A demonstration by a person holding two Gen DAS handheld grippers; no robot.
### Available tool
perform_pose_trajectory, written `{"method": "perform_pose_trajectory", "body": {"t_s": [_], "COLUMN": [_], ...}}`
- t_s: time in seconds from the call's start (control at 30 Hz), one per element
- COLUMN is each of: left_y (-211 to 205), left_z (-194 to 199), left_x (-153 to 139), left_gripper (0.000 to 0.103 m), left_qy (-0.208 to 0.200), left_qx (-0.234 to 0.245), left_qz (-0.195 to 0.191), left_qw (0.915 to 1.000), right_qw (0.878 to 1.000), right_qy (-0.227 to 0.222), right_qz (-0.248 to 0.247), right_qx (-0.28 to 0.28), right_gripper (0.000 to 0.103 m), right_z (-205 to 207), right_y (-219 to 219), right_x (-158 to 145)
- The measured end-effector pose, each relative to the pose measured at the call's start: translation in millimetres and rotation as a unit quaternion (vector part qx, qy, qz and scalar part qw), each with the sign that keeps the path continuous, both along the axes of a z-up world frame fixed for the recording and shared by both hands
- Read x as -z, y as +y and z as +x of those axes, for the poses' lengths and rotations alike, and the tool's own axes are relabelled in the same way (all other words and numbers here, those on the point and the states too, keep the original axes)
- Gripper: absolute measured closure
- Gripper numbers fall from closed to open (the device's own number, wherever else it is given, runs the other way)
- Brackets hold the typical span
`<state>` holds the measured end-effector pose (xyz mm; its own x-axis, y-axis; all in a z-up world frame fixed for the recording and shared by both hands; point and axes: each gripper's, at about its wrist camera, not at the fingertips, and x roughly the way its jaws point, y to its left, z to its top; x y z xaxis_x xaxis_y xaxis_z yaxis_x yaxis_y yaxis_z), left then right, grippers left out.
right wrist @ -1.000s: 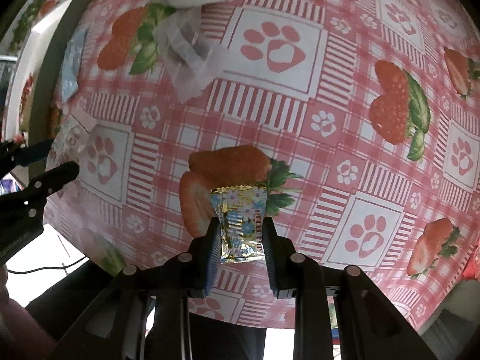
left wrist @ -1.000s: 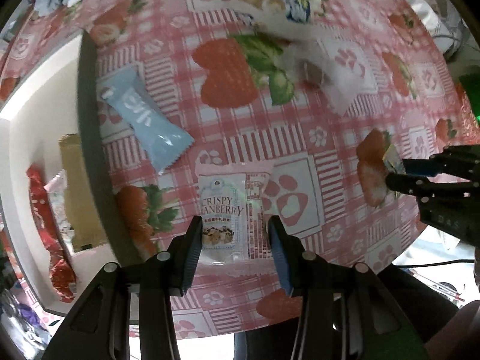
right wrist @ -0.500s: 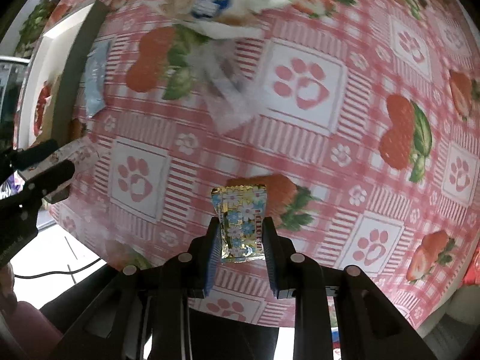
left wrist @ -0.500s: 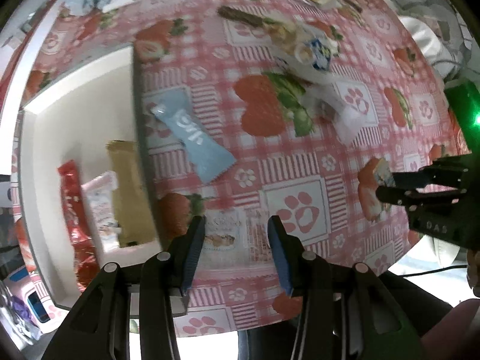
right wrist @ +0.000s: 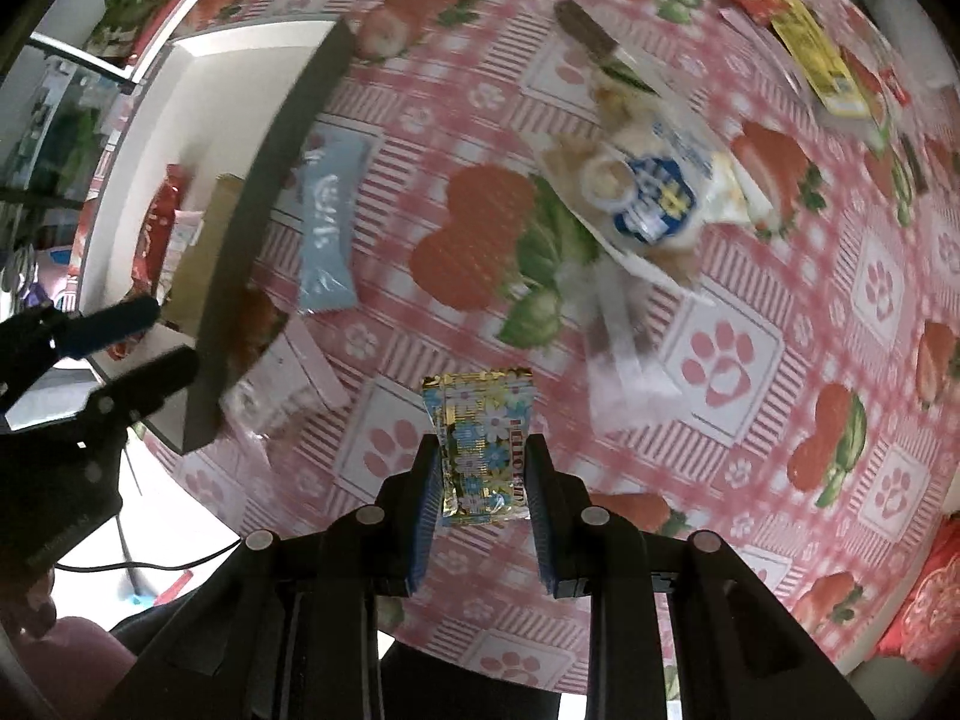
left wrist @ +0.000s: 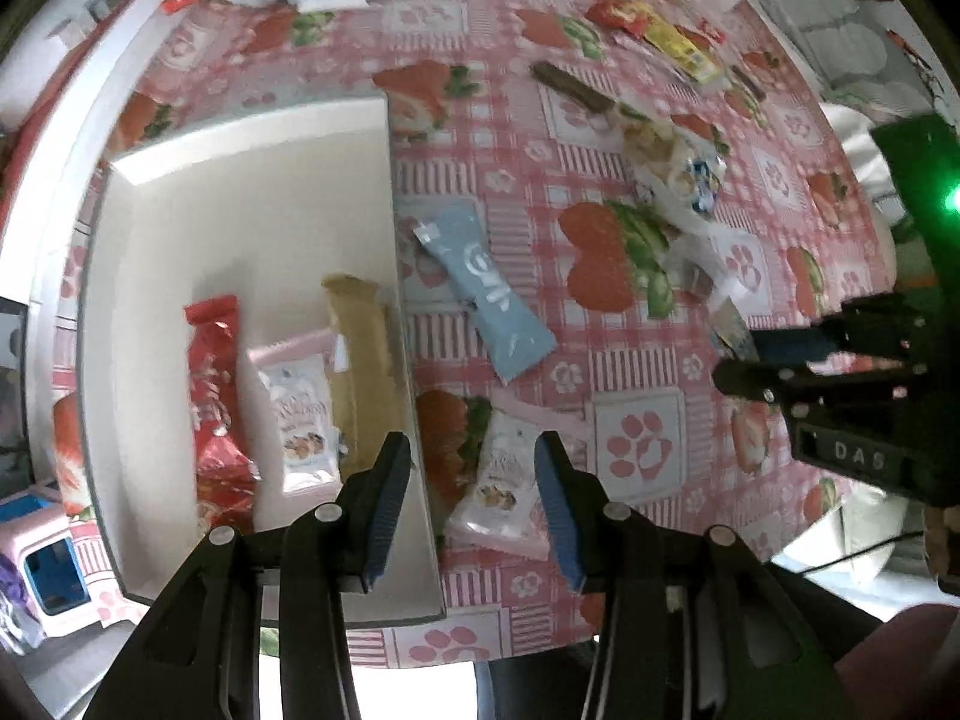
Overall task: Organize snacks
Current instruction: 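Carry the cranberry packet in the left gripper while the right carries the foil candy over the white tray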
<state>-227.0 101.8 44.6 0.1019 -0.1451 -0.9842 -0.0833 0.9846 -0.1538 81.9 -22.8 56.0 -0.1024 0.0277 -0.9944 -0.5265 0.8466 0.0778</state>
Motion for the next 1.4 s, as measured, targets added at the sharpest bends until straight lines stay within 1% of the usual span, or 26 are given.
{"method": "perform_pose_trajectory", "body": {"t_s": [0.07,0.13,0.23,0.3,0.37,0.4,0.43,0.53,0.57,0.6,0.67,0.7,0.77,0.8,0.83,0.87,0.9,0.93,0.97,1.0,1.03,1.07,1.13,1.2,1.23,1.4], "left_y": [-9,-26,-41,-43,-47,-51,-56,-69,-70,-70,-70,-71,-70,-70,-69,-67,-65,-61,-58,-55,-52,-47,-42,-38,-36,-18], "left_z": [0,0,0,1,4,6,9,14,15,17,18,18,17,16,15,14,12,11,9,6,5,2,-2,-3,-4,-4], "left_x": [7,20,41,51,52,53,55,67,71,74,72,71,69,67,63,61,59,57,55,54,51,48,38,27,20,-6], "left_gripper": [0.054,0.042,0.042,0.042,0.039,0.033,0.03,0.028,0.028,0.025,0.025,0.025,0.03,0.041,0.055,0.06,0.061,0.061,0.061,0.061,0.061,0.061,0.061,0.061,0.061,0.061], "left_qy": [0.016,0.042,0.076,0.081,0.071,0.07,0.07,0.079,0.084,0.088,0.082,0.083,0.081,0.078,0.074,0.075,0.077,0.08,0.08,0.079,0.075,0.071,0.059,0.048,0.04,0.008], "left_qx": [0.022,0.046,0.044,0.042,0.049,0.06,0.075,0.105,0.107,0.105,0.097,0.097,0.094,0.093,0.092,0.091,0.085,0.071,0.062,0.056,0.049,0.044,0.033,0.03,0.027,0.005], "left_qz": [-0.014,-0.01,0.005,0.036,0.035,0.042,0.049,0.076,0.078,0.078,0.074,0.077,0.075,0.075,0.074,0.067,0.052,0.028,0.02,0.017,0.015,0.011,-0.003,-0.005,-0.005,-0.005], "left_qw": [0.9995,0.998,0.9962,0.9952,0.9956,0.9949,0.9936,0.9884,0.9876,0.9875,0.9891,0.9889,0.9894,0.9898,0.9902,0.9908,0.9921,0.9939,0.9947,0.9951,0.9959,0.9964,0.9977,0.9984,0.9988,0.9999], "right_qw": [1.0,1.0,1.0,1.0,0.999,0.999,0.999,0.999,0.999,0.999,0.999,0.999,0.999,0.999,0.999,0.999,0.999,0.999,0.999,0.999,0.999,0.999,0.999,0.999,0.999,1.0], "right_qy": [0.003,0.008,0.014,0.017,0.019,0.02,0.021,0.024,0.024,0.023,0.022,0.022,0.024,0.025,0.026,0.028,0.028,0.03,0.031,0.031,0.03,0.029,0.027,0.026,0.025,0.021], "right_qz": [-0.003,-0.007,-0.014,-0.016,-0.018,-0.018,-0.018,-0.016,-0.015,-0.013,-0.01,-0.008,-0.006,-0.005,-0.004,-0.004,-0.003,-0.003,-0.003,-0.003,-0.002,-0.001,0.0,0.0,0.0,0.001], "right_qx": [-0.002,-0.001,0.007,0.015,0.021,0.025,0.028,0.034,0.034,0.033,0.032,0.032,0.031,0.031,0.033,0.033,0.034,0.035,0.035,0.035,0.034,0.033,0.032,0.031,0.03,0.019], "right_gripper": [0.074,0.074,0.074,0.074,0.074,0.074,0.074,0.074,0.074,0.074,0.074,0.074,0.074,0.074,0.074,0.074,0.074,0.074,0.074,0.074,0.074,0.074,0.074,0.074,0.074,0.074], "right_z": [-2,-12,-14,-12,-9,-9,-9,1,3,4,6,7,9,9,5,6,5,7,8,9,6,7,3,1,-3,-4], "right_y": [8,8,3,-1,-3,-4,-5,-1,1,3,-2,0,-1,-2,-4,-3,-4,-2,1,-1,-12,-13,-31,-32,-36,-27], "right_x": [3,7,12,13,14,15,15,17,16,15,14,13,13,12,15,15,15,16,16,18,22,22,22,16,21,16]}}
